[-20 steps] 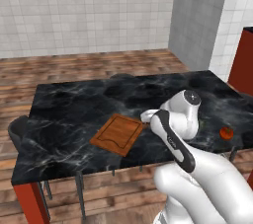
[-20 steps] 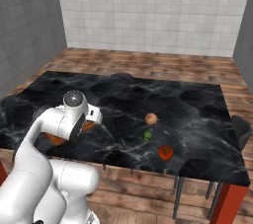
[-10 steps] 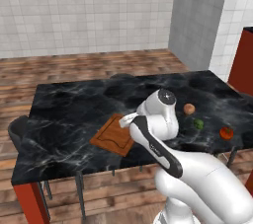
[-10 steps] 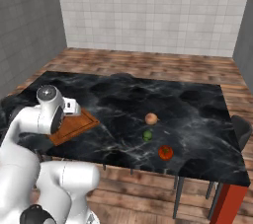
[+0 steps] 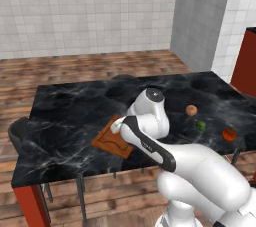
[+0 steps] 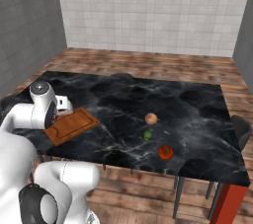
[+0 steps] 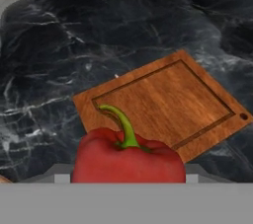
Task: Place the avocado, onion, tomato, and bell pepper on the cutting board.
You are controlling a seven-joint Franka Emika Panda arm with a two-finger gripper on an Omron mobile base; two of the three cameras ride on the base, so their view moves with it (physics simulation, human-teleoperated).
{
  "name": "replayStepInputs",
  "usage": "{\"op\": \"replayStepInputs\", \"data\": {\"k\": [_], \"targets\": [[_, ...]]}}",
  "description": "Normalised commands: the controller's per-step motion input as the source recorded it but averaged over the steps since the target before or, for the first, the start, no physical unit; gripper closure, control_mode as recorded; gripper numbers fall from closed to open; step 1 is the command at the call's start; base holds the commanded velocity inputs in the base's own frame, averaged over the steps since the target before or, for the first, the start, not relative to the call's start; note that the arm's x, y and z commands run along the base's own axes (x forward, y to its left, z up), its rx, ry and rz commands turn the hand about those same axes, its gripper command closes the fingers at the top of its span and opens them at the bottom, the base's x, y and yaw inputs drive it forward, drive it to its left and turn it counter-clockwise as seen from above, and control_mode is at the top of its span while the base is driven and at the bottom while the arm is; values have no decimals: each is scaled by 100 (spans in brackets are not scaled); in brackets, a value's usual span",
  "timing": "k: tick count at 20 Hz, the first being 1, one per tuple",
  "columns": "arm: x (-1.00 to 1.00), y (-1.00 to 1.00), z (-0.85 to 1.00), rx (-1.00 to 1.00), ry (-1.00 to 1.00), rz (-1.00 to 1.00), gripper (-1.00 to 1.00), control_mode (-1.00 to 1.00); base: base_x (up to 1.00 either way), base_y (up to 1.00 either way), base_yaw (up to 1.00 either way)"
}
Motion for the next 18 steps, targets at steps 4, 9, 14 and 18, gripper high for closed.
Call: {"op": "replayStepInputs", "data": {"k": [4,9,14,18], "targets": [[10,15,-17,-5,11,0,100,-100,0,0,0],[9,19,-13,-2,5,0,100,-100,0,0,0],[11,30,-7,0,0,2,100,-100,0,0,0],[21,28,-14,0,0,1,100,-100,0,0,0]]}}
